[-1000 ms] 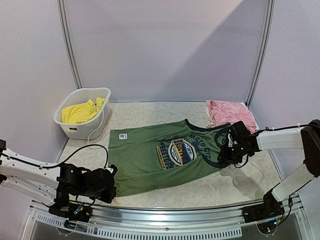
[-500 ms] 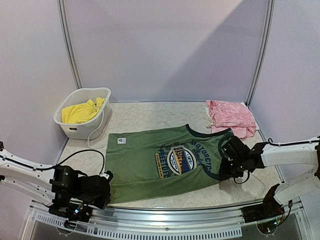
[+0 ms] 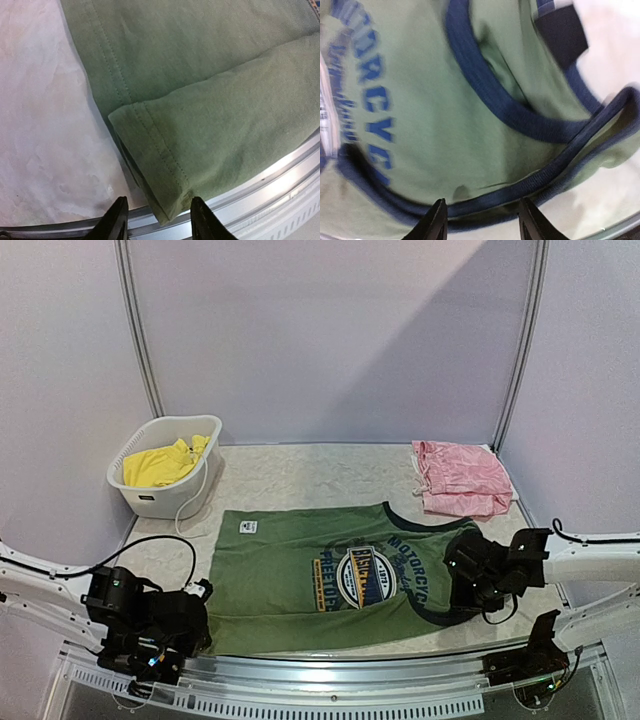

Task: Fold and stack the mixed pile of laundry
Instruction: Pick up the 1/3-folded tank top from the center of the board.

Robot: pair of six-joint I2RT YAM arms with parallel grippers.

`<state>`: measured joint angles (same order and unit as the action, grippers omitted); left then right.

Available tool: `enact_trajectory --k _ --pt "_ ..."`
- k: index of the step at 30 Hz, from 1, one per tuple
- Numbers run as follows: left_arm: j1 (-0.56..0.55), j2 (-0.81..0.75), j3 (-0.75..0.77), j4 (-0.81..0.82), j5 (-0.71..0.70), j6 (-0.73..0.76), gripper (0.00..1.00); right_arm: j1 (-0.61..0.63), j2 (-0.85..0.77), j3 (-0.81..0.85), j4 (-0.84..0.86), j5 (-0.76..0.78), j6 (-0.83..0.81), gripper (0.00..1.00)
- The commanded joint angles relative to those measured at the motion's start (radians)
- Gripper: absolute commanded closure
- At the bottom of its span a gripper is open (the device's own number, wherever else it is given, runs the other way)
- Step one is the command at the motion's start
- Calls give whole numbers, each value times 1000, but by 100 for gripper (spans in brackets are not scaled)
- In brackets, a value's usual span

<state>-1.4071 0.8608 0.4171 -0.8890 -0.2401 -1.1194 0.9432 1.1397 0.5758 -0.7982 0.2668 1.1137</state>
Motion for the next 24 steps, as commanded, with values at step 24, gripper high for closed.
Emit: enact_trajectory --k 24 --pt "599 414 462 294 -179 616 50 -192 450 535 232 -150 -496 47"
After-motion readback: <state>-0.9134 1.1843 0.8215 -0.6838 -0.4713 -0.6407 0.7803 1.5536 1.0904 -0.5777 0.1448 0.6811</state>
